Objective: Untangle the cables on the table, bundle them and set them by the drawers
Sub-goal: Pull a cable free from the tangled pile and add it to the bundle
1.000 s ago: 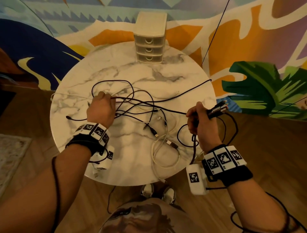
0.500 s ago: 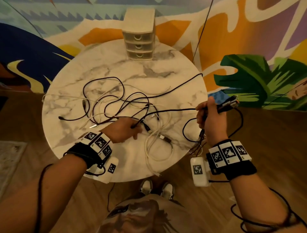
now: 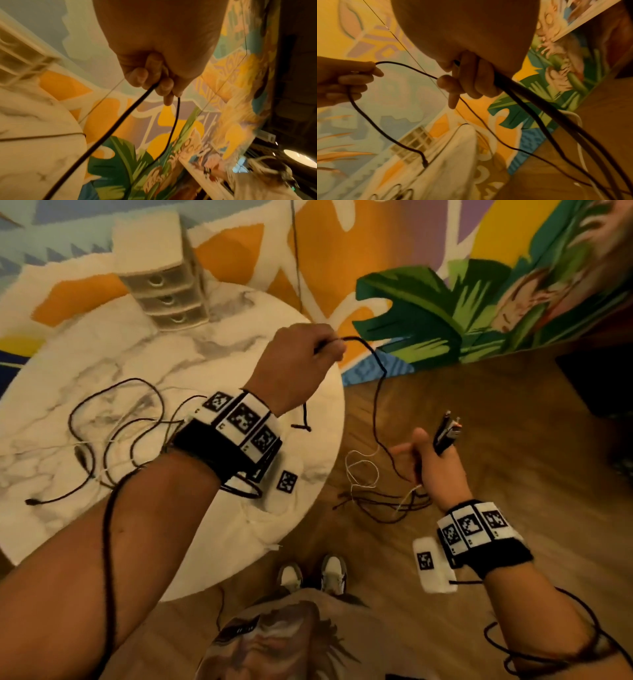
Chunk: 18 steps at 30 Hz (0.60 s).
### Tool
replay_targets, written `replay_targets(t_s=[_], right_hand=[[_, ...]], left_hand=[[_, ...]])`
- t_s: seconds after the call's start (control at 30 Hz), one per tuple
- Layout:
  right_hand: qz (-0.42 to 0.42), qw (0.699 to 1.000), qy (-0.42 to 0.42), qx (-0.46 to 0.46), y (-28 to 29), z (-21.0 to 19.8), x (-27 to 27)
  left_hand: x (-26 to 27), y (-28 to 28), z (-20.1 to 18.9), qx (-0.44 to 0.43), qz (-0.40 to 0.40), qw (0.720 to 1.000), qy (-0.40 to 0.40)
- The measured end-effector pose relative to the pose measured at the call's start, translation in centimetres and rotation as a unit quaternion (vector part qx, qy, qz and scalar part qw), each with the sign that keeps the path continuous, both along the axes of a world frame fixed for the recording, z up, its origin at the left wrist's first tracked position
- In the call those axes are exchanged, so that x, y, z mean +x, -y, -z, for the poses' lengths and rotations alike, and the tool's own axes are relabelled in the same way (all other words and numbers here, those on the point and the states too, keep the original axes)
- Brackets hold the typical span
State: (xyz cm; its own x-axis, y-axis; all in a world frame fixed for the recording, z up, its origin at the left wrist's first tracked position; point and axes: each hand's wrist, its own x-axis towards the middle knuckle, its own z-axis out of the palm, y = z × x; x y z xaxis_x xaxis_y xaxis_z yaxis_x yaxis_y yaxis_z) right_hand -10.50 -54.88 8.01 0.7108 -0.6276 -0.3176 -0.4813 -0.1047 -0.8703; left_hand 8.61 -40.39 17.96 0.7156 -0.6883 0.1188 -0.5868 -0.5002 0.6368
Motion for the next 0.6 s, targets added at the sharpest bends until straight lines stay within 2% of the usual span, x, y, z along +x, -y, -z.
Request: replay_targets(t_s=[0.07, 0.1, 0.2, 0.27, 0.37, 0.43, 0.5, 0.6], right_hand=[[0.059, 0.998, -0.032, 0.0, 1.8, 1.1, -2.3], [0.079, 0.996, -0.04, 0.002, 2.6, 1.7, -3.3], [0.123, 0.991, -0.056, -0.012, 4.7, 3.1, -6.4], [0.146, 0.988, -0.055, -0.02, 5.7, 3.2, -8.2], [0.162, 0.985, -0.044, -0.034, 6.4, 2.7, -10.0], [0.168, 0.984, -0.041, -0.038, 6.9, 2.2, -11.0], [0.177, 0.983, -0.037, -0.029, 7.2, 1.7, -11.7], [0.187, 0.981, -0.036, -0.034, 7.3, 1.1, -12.6]], left_hand=[[-0.7, 1.9, 1.1, 0.044, 0.031, 0.999, 0.008], [-0.8, 2.5, 1.5, 0.039, 0.02, 0.999, 0.024], [-0.9, 5.0, 1.5, -0.032, -0.042, 0.993, 0.103], [-0.6, 6.6, 1.2, -0.067, -0.05, 0.986, 0.144], [0.2, 8.4, 2.4, -0.083, -0.051, 0.986, 0.132], [0.6, 9.1, 5.2, -0.028, -0.015, 0.994, 0.106], [1.0, 9.4, 8.6, 0.085, 0.033, 0.994, 0.058], [0.5, 8.8, 12.1, 0.282, 0.029, 0.959, -0.021]])
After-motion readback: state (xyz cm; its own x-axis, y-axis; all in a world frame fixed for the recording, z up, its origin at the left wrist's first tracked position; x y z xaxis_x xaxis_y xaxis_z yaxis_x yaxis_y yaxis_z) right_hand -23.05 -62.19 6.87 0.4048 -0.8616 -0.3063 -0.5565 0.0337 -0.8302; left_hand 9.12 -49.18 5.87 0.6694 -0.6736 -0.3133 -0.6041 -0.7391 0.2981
